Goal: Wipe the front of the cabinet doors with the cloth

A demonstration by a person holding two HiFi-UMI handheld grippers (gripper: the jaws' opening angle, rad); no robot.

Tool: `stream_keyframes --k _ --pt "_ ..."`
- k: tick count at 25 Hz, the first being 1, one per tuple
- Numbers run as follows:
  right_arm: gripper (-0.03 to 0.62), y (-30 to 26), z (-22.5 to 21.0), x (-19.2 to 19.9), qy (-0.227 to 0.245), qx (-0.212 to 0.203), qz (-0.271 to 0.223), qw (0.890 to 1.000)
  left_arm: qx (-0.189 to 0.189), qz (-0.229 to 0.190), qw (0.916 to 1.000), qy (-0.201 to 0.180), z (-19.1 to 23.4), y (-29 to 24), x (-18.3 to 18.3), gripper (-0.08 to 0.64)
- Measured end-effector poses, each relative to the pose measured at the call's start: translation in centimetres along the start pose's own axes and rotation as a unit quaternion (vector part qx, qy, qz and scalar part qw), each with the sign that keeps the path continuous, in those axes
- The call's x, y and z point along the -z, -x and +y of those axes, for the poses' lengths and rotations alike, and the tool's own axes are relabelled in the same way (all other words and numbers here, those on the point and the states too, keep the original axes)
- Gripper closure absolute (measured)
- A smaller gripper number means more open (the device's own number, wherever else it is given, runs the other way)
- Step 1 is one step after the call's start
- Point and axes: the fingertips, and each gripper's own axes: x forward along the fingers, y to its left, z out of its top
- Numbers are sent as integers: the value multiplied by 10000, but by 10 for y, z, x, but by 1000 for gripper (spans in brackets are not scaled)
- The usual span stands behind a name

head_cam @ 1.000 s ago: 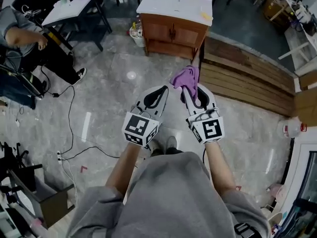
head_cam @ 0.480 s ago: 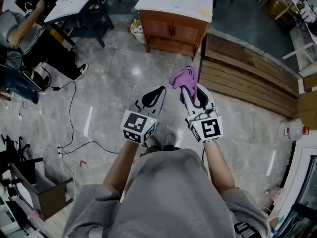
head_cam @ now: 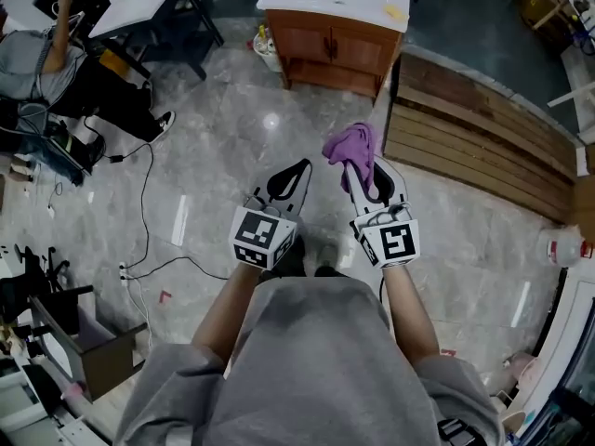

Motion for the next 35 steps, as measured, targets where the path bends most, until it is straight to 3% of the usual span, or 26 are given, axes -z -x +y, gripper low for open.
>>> stream_keyframes --k 4,17,27,35 --pt "491 -20 -6 11 -28 33 70 10000 -93 36 9999 -58 20 -16 3 551" --pt "491 -127 -27 25 -115 346 288 9989 195 -11 9998 -29 117 -75 -16 551" --pt "491 -209 -20 40 -142 626 428 9970 451 160 9988 58 200 -96 -6 551" --pt "491 -245 -27 51 -157 876 587 9943 583 184 9980 171 239 -115 -1 551"
